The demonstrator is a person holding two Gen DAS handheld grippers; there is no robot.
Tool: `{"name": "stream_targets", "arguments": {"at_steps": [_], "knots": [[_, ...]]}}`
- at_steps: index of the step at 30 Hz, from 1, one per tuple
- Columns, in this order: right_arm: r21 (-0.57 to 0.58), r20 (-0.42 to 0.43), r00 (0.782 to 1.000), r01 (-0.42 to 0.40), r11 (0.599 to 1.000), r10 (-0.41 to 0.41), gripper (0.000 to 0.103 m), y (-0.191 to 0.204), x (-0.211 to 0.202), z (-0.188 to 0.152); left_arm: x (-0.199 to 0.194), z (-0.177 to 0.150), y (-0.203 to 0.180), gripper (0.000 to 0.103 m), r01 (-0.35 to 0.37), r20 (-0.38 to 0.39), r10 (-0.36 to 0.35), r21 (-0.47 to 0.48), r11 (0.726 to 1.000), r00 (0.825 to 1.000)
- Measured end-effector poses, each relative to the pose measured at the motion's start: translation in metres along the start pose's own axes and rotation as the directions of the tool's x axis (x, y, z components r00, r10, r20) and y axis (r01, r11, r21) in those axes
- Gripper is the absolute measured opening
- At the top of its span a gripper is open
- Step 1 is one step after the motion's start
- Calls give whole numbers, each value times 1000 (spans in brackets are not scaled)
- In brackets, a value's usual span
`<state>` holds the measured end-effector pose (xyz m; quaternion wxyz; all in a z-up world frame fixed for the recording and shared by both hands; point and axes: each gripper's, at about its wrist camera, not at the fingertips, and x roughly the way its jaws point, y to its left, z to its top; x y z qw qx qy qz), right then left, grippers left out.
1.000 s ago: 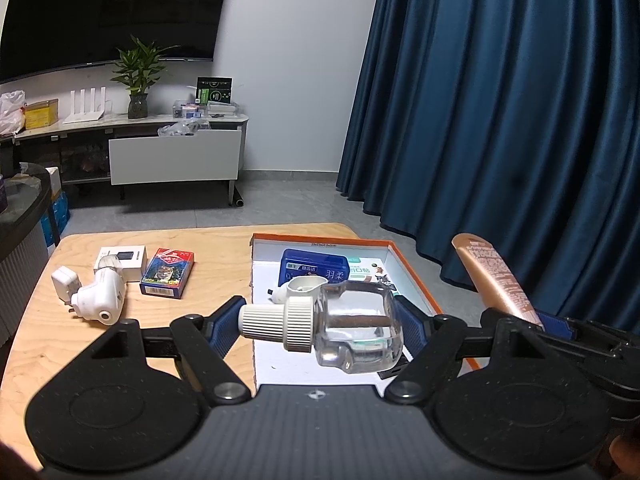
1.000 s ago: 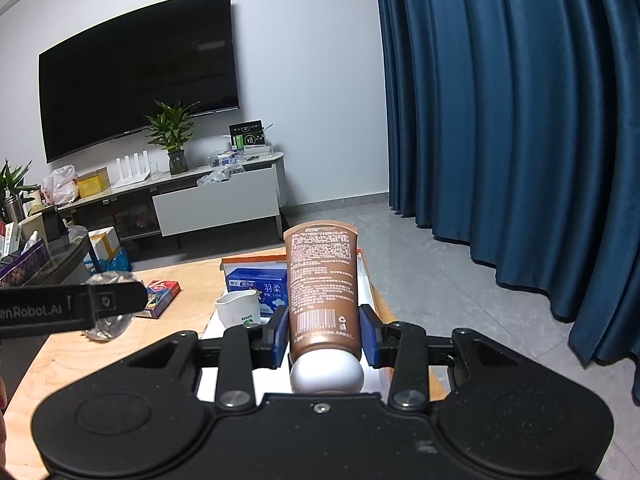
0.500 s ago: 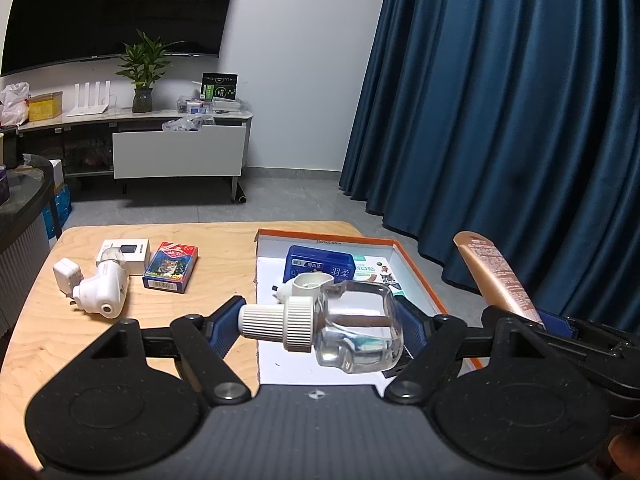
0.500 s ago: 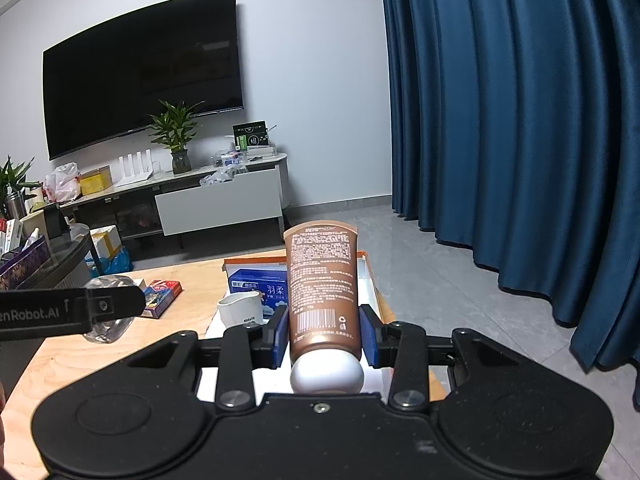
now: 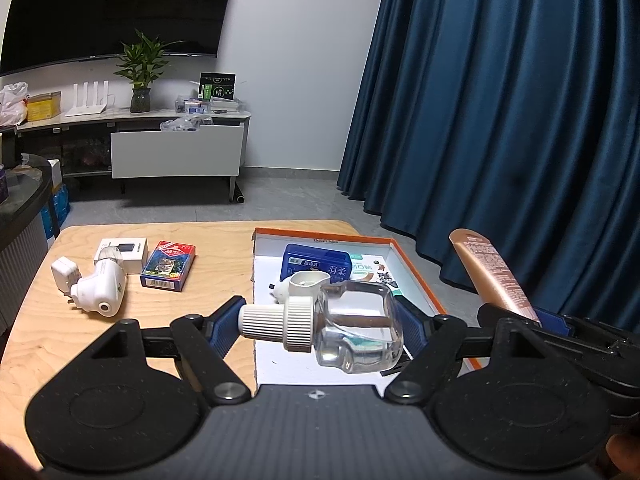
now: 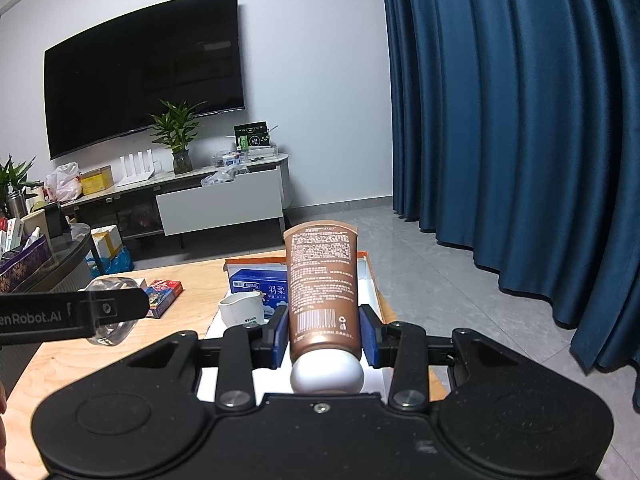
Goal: Organize rigid objects
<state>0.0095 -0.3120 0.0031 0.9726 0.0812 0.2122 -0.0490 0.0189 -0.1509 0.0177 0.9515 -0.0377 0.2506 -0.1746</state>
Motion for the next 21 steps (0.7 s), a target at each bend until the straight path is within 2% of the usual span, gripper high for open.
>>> {"name": "stream_targets", "arguments": {"at_steps": [21], "knots": [[1, -1, 1000, 15, 1000, -15, 45, -1, 6, 3, 4, -3, -3, 80, 12, -8, -12, 7, 1000, 1000]]}}
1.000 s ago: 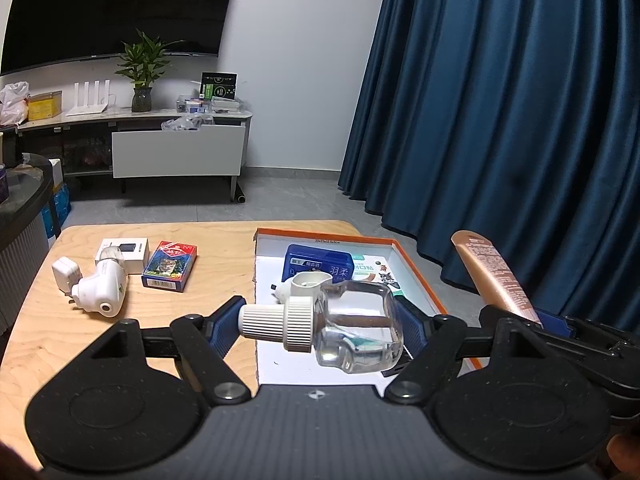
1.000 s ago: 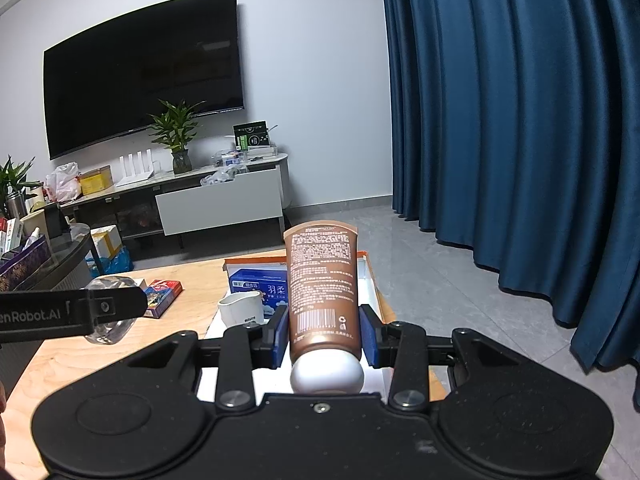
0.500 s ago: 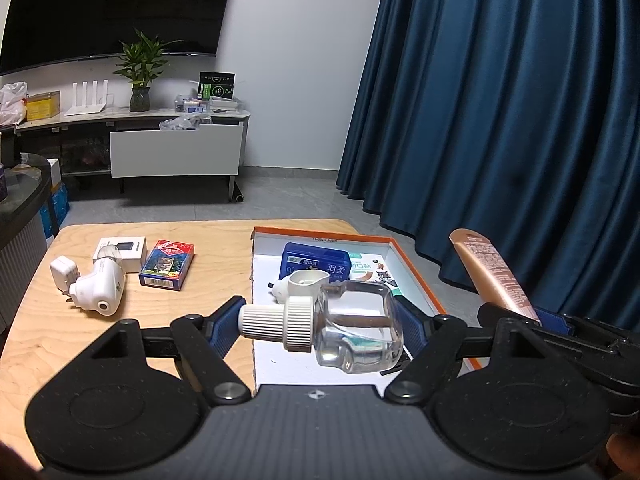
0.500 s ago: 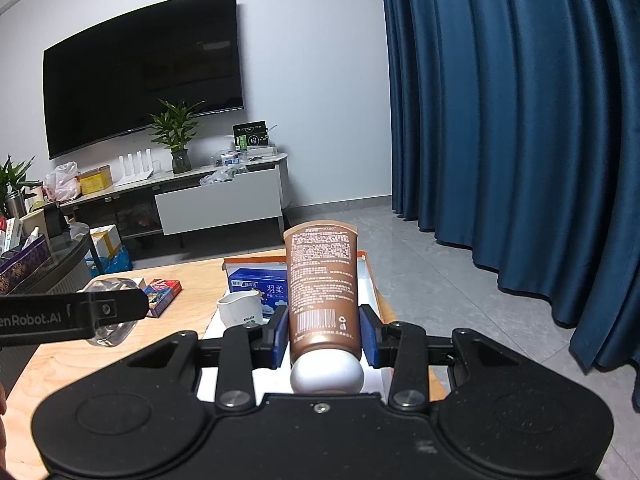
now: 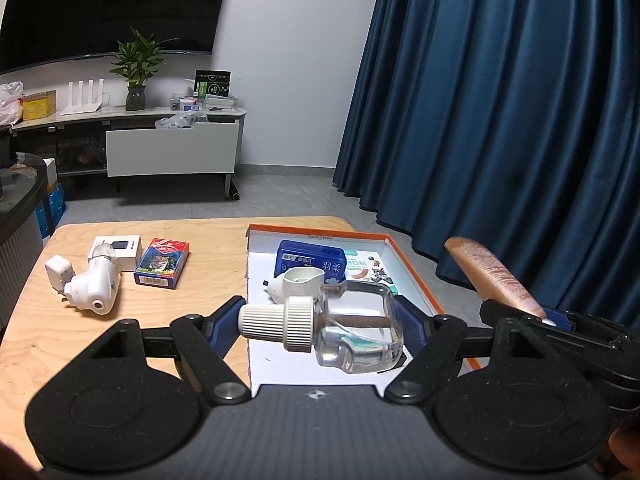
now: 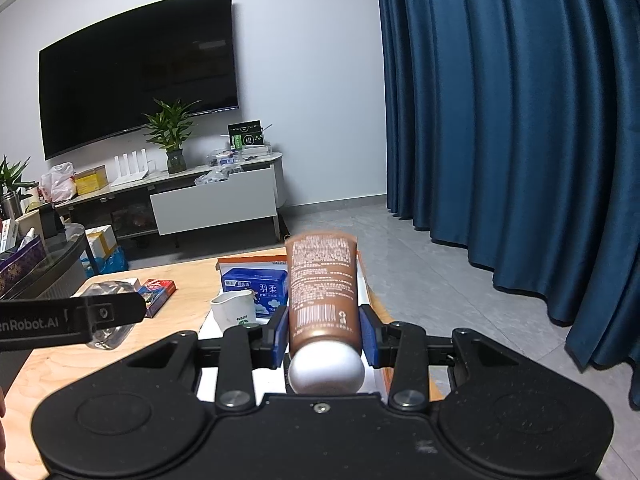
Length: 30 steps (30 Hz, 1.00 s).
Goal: Organize rigid objects
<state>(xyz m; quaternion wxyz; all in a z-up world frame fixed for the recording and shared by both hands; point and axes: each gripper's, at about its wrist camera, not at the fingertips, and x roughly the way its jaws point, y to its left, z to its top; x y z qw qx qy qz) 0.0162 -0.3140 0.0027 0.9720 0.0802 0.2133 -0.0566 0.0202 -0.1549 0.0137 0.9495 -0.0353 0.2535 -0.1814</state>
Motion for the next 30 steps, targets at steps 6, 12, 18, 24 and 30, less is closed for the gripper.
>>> {"name": "stream_targets", "arguments": {"at_steps": [6, 12, 18, 24, 30], "knots": [[-4, -17, 1000, 0, 1000, 0, 45, 1, 6, -4, 0, -1, 0, 80, 3, -1, -3, 5, 1000, 1000], [-8, -12, 1000, 13, 1000, -13, 0, 0, 7, -1, 0, -2, 1, 80, 2, -4, -2, 5, 1000, 1000], [-1, -33, 999, -3, 1000, 3, 0, -6, 15, -2, 1, -4, 3, 80, -5, -11, 5, 4, 1000, 1000], [35, -44, 999, 5, 999, -4, 1, -22, 13, -6, 11, -8, 4, 80, -1, -39, 2, 6, 1000, 999], [32, -33, 999, -23, 999, 24, 5, -23, 8, -8, 23, -16, -2, 80, 16, -78, -15, 21, 1000, 997]]}}
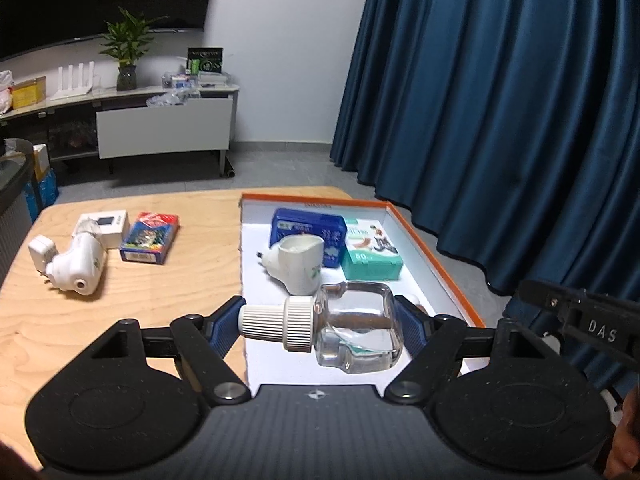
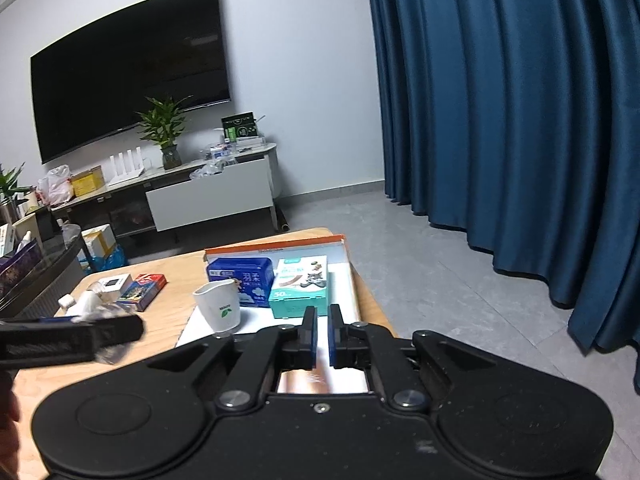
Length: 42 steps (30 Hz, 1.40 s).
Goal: Organize rigid objects
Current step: 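Lower the glass bottle with the left tool while the right tool lowers the tube into the tray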
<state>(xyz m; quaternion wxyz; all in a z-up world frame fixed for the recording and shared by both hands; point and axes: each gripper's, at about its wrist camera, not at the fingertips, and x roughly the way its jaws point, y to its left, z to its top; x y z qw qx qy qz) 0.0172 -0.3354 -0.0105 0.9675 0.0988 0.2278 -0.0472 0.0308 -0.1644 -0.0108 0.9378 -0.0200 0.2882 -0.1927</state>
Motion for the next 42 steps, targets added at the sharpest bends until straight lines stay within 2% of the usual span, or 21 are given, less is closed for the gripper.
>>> {"name": "stream_targets", "arguments": {"at_steps": [5, 8, 13, 18, 22, 36, 42], "knots": [[-31, -10, 1000, -16, 999, 15, 5, 10, 2, 0, 8, -5, -7, 80, 8, -24, -7, 26, 1000, 1000], [-42, -19, 1000, -20, 999, 19, 14, 13, 4, -1, 11, -7, -8, 80, 6, -37, -5, 28, 1000, 999], [-41, -10, 1000, -13, 999, 12, 38, 14, 2, 1, 15, -8, -11, 80, 2, -49, 0, 42, 999, 999], [-41, 0, 1000, 2, 999, -2, 53, 14, 0, 2, 19, -9, -15, 80, 4, -58, -1, 56, 998, 998], [-37, 6, 1000, 6, 999, -6, 58, 13, 0, 3, 22, -10, -18, 80, 6, -62, -2, 66, 998, 998], [-34, 11, 1000, 17, 999, -16, 65, 11, 0, 4, 32, -13, -20, 80, 26, -89, -20, 72, 997, 996], [-35, 19, 999, 27, 999, -26, 67, 15, 0, 5, 29, -12, -22, 87, 50, -76, -44, 75, 996, 996]]}}
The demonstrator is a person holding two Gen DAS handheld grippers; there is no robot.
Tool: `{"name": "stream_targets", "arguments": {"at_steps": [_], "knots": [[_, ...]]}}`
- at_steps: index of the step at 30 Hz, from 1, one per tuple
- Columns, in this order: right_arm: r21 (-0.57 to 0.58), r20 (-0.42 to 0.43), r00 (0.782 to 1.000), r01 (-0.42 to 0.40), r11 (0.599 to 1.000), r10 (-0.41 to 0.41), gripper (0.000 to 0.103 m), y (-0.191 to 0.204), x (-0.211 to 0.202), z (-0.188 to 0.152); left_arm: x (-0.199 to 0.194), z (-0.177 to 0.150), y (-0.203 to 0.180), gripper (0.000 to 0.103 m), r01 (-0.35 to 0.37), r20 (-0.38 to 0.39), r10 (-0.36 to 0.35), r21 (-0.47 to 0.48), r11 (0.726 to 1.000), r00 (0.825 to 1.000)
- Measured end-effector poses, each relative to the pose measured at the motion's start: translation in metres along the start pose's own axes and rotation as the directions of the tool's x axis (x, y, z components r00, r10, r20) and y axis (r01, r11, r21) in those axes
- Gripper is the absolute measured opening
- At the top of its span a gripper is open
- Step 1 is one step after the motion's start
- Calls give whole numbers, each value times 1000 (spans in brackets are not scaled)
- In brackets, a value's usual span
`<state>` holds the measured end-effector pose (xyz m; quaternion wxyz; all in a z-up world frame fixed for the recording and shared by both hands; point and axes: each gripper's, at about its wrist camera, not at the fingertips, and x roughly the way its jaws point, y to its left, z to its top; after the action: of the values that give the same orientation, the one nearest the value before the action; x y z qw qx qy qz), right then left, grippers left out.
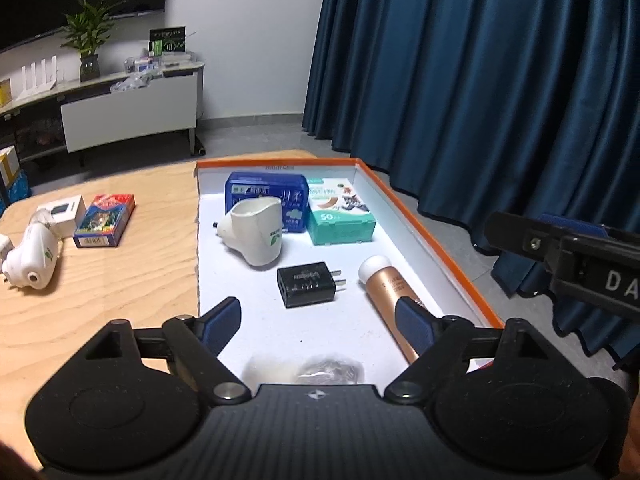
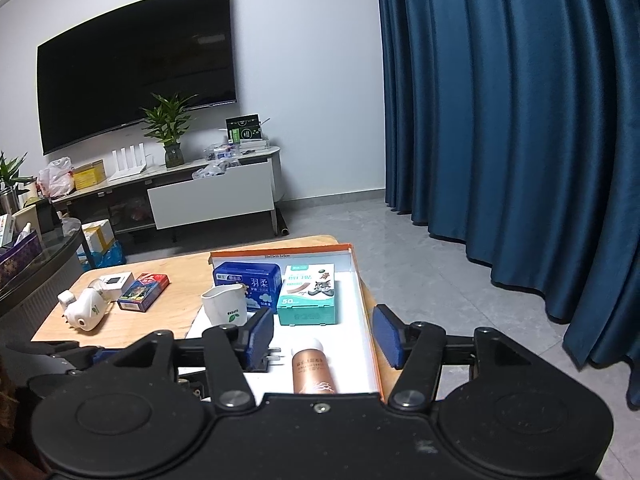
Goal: Organize rigid objects
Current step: 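Lower the glass bottle with the left tool while the right tool lowers the tube into the tray, then move both tools to the white plug-in device on the table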
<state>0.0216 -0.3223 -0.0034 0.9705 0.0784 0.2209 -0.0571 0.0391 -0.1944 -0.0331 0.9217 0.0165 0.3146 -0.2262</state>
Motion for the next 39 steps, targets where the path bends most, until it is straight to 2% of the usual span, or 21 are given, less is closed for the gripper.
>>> {"name": "stream_targets", "arguments": {"at_steps": [5, 10, 19, 28, 39], "knots": [[-11, 7, 1000, -2, 1000, 2, 71, 7, -3, 2, -7, 2, 6, 89, -8, 20, 9, -16, 1000, 1000], [-35, 22, 1000, -15, 999, 16, 81, 21, -8, 5, -19, 5, 23, 90, -40, 35, 41, -45, 998, 999], [-90, -39, 992, -121, 989, 118, 88, 67, 0, 4, -48, 3, 73, 94, -145, 51, 150, -92, 985, 987], [-101, -110, 966, -244, 965, 233, 90, 120, 15, 1, -75, -6, 132, 95, -244, 49, 257, -183, 952, 965], [-163, -175, 934, -339, 926, 312, 90, 182, 40, -6, -88, -17, 194, 95, -323, 23, 344, -298, 899, 939]]}}
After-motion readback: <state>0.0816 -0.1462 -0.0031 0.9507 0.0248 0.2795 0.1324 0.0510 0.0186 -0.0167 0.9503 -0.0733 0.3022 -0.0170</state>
